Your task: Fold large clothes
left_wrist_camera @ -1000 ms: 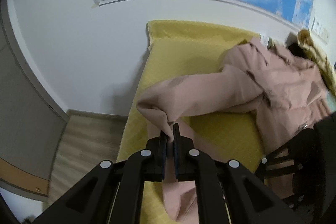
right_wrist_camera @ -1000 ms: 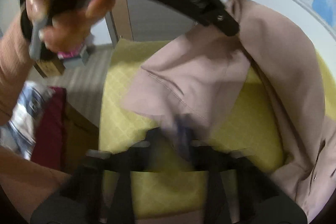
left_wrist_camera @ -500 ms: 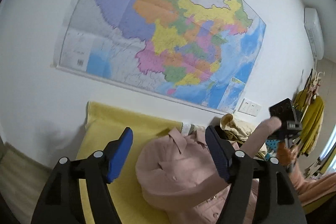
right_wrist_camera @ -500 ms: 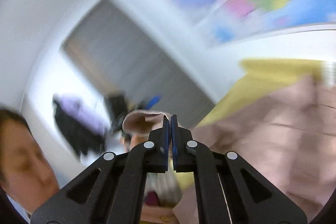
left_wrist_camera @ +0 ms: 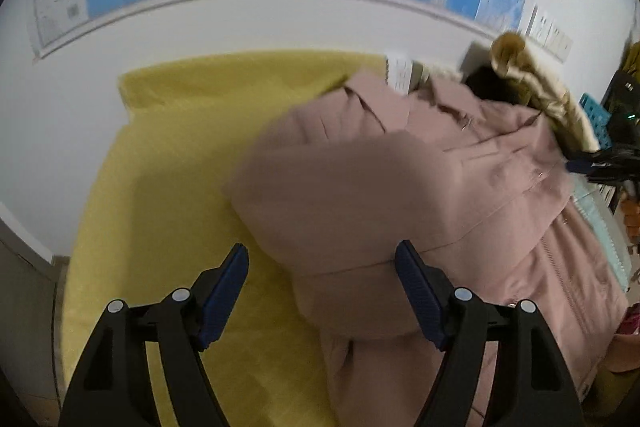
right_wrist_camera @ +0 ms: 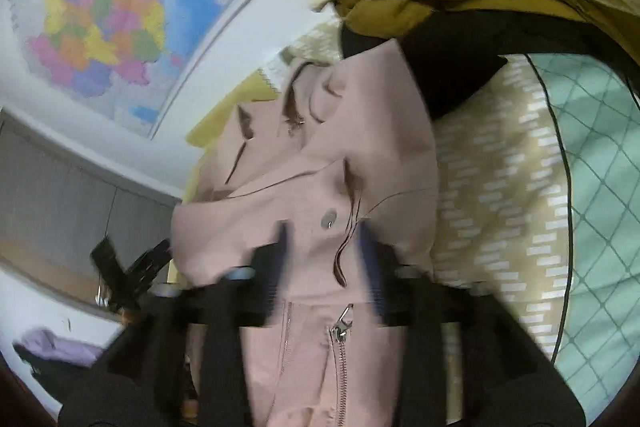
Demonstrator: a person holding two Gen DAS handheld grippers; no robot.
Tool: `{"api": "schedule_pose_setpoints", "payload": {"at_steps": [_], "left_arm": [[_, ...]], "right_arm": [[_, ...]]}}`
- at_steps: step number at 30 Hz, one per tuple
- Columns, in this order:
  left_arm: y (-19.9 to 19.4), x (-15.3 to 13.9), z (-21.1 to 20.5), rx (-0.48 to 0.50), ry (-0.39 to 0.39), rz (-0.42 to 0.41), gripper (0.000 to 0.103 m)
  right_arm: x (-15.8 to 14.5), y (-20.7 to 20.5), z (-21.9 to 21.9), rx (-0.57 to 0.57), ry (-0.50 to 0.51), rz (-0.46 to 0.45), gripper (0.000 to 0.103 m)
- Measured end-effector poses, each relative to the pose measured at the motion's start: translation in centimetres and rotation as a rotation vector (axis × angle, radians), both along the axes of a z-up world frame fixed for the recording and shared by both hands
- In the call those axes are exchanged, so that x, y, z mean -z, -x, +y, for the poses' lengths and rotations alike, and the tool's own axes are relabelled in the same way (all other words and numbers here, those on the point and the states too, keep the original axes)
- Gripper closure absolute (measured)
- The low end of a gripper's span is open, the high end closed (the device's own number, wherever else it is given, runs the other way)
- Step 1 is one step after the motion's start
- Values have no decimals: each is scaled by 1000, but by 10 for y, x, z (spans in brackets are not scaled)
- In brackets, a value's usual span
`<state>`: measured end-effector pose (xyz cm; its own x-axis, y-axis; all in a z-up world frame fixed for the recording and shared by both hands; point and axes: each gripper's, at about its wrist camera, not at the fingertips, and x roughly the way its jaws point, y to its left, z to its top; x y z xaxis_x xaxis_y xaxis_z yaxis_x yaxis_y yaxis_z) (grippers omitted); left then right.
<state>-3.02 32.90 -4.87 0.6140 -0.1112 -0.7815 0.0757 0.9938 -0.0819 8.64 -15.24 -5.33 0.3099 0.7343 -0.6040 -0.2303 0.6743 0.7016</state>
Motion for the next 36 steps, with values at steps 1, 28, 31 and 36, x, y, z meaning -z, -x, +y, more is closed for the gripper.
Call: {"api": "schedule_pose_setpoints", "payload": {"at_steps": [1,28,31,36], "left_arm": [[-3,3,-2,1,3,8,30],[-33,7,-42,-5,-50,-11,29],[-33,9,-42,-10,-42,-10,29],[-27,10,-42,-12,-39,-5,29]], "right_arm": [[-4,6,4,-16,26,-43,39],[-34,30,45,-140,346,-346,58],[-10,9,62,-145,443,-289,44],[24,-12,72,-165,430,-191,81]]}}
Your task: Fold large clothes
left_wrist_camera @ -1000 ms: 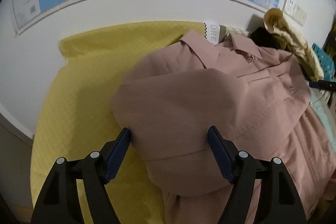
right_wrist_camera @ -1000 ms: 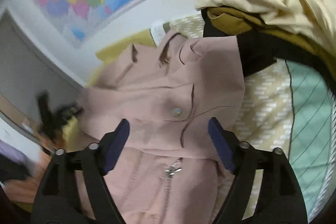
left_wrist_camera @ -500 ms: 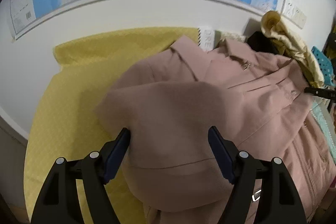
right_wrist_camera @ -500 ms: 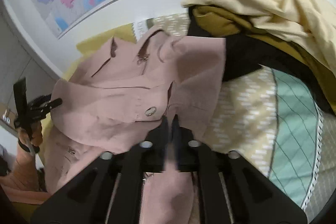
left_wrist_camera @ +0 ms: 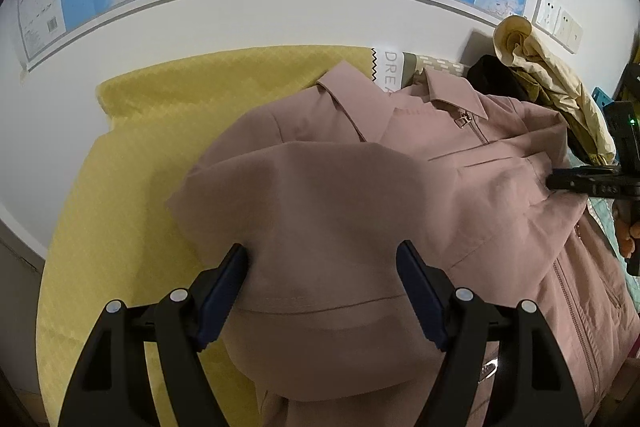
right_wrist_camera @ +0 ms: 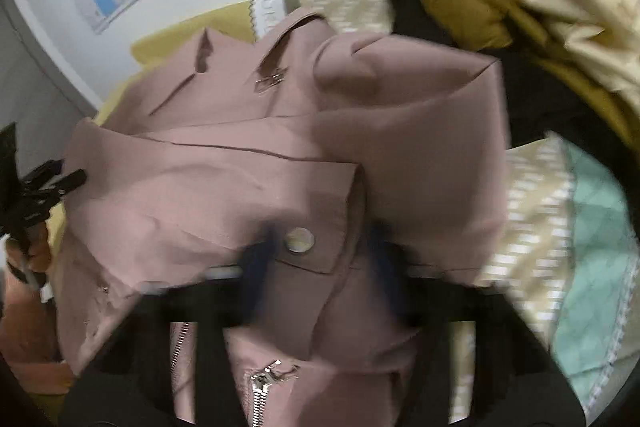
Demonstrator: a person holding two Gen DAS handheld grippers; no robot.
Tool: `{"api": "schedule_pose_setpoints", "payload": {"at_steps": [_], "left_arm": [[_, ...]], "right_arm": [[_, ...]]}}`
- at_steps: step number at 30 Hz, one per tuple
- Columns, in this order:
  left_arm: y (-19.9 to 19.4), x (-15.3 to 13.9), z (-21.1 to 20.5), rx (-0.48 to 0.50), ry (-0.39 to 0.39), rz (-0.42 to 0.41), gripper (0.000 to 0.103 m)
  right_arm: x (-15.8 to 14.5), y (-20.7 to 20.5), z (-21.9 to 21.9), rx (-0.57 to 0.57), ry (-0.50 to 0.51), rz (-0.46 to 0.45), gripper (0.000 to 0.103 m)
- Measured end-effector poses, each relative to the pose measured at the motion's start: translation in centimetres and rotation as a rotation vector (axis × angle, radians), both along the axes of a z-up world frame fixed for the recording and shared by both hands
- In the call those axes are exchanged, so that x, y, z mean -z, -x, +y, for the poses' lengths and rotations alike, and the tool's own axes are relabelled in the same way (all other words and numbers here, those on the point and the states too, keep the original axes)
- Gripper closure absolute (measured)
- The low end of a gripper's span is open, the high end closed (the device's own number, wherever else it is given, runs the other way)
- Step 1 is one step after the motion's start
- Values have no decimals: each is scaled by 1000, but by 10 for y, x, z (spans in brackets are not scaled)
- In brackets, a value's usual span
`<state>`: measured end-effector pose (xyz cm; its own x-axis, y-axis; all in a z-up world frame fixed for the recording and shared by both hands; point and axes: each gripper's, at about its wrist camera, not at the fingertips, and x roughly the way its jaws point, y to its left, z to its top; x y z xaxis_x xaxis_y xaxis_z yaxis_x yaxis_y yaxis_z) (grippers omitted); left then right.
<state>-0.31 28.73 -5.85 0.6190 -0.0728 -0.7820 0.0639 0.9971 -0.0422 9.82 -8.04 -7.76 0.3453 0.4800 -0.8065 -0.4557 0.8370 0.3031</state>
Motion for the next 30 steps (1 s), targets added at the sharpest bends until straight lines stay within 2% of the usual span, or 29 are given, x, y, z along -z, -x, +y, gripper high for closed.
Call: {"api": "schedule_pose_setpoints", "payload": {"at_steps": [1,2,4,7,10,13,15,17,18,19,21,24,27,30], "left_arm": [[1,0,1,0,2,0,29],[2,-1,3,1,9,-1,29],[3,-3,4,0,15,-13,29],[6,-5,4,14,37,-32,28],[3,1,0,17,29,-16,28],[-1,10,-9,14,-26,9,28],[-3,14,-15,16,-67,19,28],[-2,12,-16,24,-68,14,28],[-1,10,-15,26,-58,10,28],[1,8,-13,27,-43,6,28],[8,2,-9,21,-19,-7,28],[18,-3,-2,3,4,-10,28],[37,-2,8,-15,38,0,28],[60,-1,20,-40,45,6,28]], "right_arm": [[-4,3,-1,-2,-9,-16,90],[-15,8,-5,-8,-23,-51,92],[-45,19,-19,6,-74,-141,101],[-72,22,-46,62,-135,-212,101],[-55,9,-57,118,-64,-165,101],[-24,-2,-67,168,-81,-56,100],[-11,-2,-65,169,-87,-12,96],[-11,2,-67,181,-89,-23,93],[-15,7,-67,177,-90,-42,84],[-21,12,-69,183,-93,-67,70],[-33,21,-67,185,-95,-120,64],[-53,45,-55,115,-84,-214,51],[-52,61,-32,-5,-58,-231,51],[-32,60,-20,-35,-12,-192,52]]}}
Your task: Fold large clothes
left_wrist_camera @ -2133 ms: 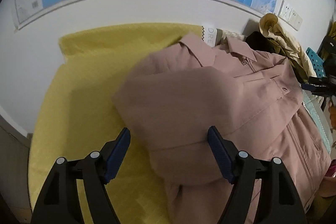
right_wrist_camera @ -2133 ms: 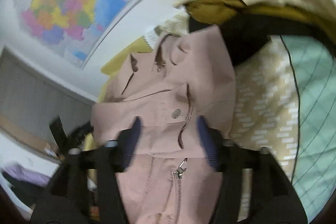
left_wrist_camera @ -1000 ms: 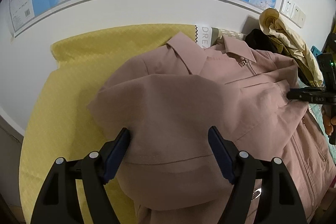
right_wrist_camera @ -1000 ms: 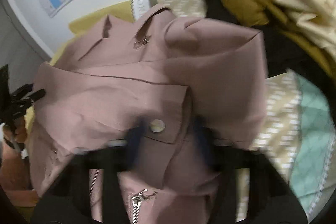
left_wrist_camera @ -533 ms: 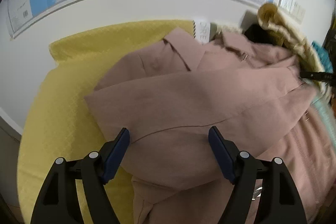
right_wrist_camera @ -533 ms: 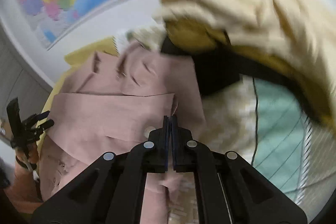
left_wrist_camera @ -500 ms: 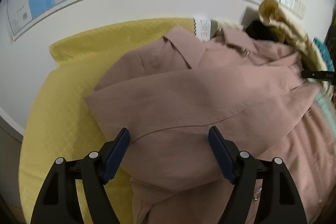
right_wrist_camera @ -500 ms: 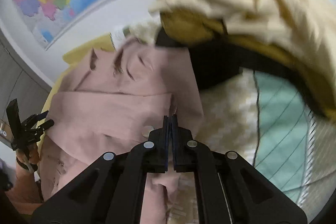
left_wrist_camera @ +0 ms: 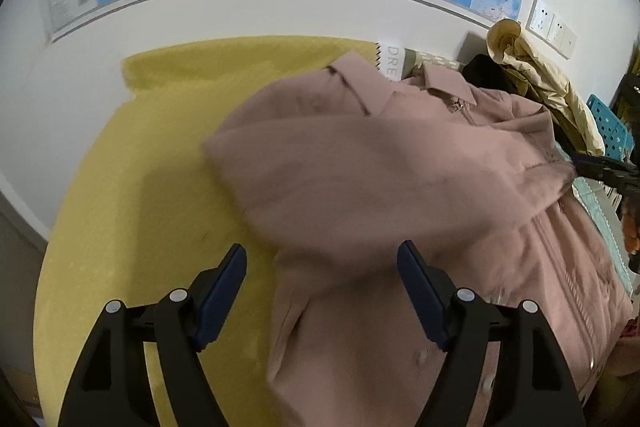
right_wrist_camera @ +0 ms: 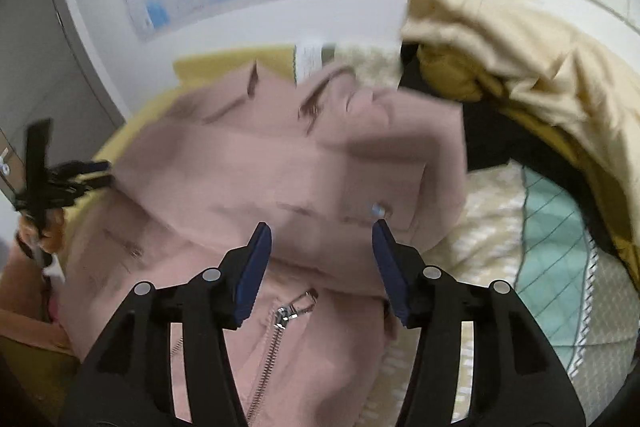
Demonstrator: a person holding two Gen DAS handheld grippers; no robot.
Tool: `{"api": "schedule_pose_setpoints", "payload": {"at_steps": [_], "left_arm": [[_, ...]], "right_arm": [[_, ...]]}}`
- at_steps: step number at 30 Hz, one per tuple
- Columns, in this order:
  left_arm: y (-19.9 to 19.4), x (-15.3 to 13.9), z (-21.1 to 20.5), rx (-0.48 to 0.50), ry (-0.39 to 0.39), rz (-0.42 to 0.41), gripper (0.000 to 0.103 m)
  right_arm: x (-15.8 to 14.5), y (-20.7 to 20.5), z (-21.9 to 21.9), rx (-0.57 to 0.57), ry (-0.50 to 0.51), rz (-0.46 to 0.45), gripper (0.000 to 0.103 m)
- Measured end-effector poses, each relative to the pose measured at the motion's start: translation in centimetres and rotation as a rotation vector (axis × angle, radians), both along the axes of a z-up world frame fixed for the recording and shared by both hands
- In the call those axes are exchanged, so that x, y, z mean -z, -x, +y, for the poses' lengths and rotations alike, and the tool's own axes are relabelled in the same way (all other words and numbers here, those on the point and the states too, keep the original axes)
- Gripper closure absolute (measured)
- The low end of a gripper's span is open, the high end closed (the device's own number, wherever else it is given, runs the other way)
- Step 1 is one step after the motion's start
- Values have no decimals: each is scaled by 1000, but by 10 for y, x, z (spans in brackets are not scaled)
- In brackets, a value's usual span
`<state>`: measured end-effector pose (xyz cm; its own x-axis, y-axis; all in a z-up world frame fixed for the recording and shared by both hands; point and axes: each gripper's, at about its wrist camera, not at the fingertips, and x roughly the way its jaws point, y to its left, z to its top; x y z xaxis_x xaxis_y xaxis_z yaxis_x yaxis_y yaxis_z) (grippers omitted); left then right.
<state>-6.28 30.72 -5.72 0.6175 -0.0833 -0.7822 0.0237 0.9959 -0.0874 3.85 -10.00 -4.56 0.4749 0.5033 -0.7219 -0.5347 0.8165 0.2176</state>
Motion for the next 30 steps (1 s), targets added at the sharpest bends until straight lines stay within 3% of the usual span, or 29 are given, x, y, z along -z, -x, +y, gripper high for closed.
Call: {"api": "schedule_pose_setpoints", "payload": {"at_steps": [4,6,8,10,11,15,20,23,26,28,30], "left_arm": [[34,5,19,-35,70,23,20],[50,8,26,-41,98,34,20],[65,10,31,-38,143,41,19],[78,15,34,-36,196,61,19],[84,17,34,-37,206,72,19],[105,22,24,-27,211,83,18],[127,22,8,16,289,106,9],[133,23,-6,51,283,123,7],[141,24,-25,159,352,147,7],[145,24,-32,168,355,147,7],[147,24,-30,165,420,150,7]], "right_arm": [[30,-21,-2,55,-3,98,55],[29,-19,-7,72,-30,107,53],[14,-8,-16,71,-70,84,45],[0,7,-26,55,-114,57,27],[-4,14,-34,54,-124,54,25],[-4,42,-64,49,-188,119,23],[26,74,-98,80,-238,229,21],[40,92,-117,103,-286,277,20],[52,100,-126,113,-344,320,18],[53,105,-124,102,-358,322,15],[53,111,-119,63,-377,329,14]]}}
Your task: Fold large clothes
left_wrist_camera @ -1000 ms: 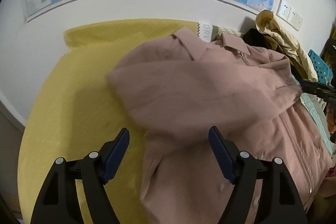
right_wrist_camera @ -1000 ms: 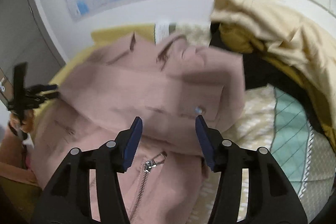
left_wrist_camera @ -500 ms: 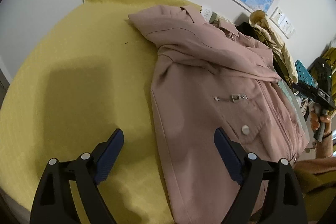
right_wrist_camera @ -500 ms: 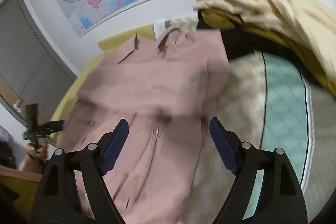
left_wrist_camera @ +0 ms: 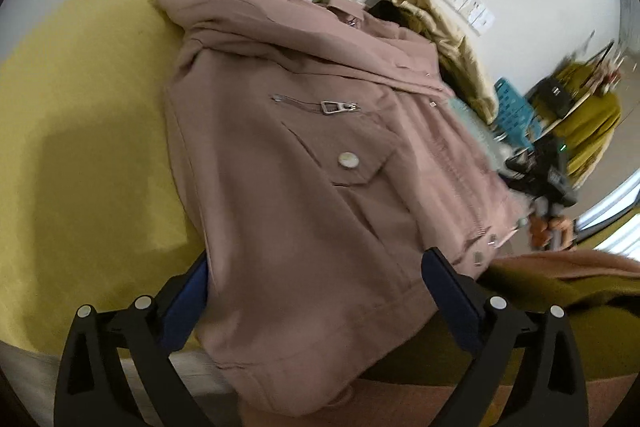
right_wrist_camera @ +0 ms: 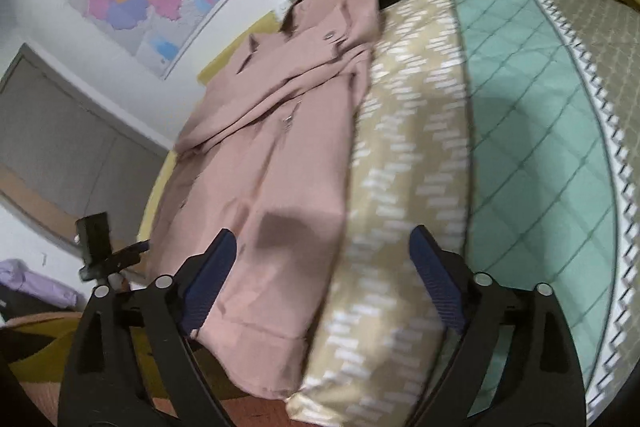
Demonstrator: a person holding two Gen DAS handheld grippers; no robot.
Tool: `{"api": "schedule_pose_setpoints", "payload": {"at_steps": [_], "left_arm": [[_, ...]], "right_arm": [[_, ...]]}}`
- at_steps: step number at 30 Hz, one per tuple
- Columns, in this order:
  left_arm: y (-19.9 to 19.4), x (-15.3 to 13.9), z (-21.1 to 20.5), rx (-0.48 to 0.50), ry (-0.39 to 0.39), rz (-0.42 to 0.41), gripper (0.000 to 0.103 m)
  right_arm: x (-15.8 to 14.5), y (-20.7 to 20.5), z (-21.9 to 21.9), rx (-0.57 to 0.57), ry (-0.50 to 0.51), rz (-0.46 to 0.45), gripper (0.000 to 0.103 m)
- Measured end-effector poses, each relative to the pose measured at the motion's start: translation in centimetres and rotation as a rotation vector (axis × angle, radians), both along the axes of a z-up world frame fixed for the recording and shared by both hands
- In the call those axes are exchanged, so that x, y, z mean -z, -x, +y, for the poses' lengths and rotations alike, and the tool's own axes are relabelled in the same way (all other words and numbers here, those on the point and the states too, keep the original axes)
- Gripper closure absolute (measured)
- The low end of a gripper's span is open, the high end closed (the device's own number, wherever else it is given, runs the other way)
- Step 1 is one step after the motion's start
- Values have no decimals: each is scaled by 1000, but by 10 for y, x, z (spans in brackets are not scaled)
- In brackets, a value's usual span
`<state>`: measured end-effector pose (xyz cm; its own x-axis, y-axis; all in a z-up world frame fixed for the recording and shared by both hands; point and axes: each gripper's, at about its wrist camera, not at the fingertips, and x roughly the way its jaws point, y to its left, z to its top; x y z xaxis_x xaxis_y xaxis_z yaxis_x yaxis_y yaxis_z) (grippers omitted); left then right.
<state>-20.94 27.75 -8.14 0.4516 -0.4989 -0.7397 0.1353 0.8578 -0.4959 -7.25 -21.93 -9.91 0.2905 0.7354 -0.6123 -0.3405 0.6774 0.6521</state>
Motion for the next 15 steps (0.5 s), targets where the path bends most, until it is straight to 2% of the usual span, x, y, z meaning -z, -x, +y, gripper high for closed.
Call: {"api": "schedule_pose_setpoints", "payload": {"at_steps": [2,5,7,11,15], "left_arm": [[1,3,8,-12,109,19,7],[4,6,15,-19,205,38,7],[4,5,14,-13,225,44,7],[3,2,10,3,198,37,7],[-7,6,15,-36,251,35,7]], "right_arm": [[1,4,8,-46,-19,6,14],[2,13,19,-117,-55,7,14],[2,18,26,-160,-91,11,14],[2,21,33,-220,-172,29,15],[0,22,48,-248,-151,21,23]]}}
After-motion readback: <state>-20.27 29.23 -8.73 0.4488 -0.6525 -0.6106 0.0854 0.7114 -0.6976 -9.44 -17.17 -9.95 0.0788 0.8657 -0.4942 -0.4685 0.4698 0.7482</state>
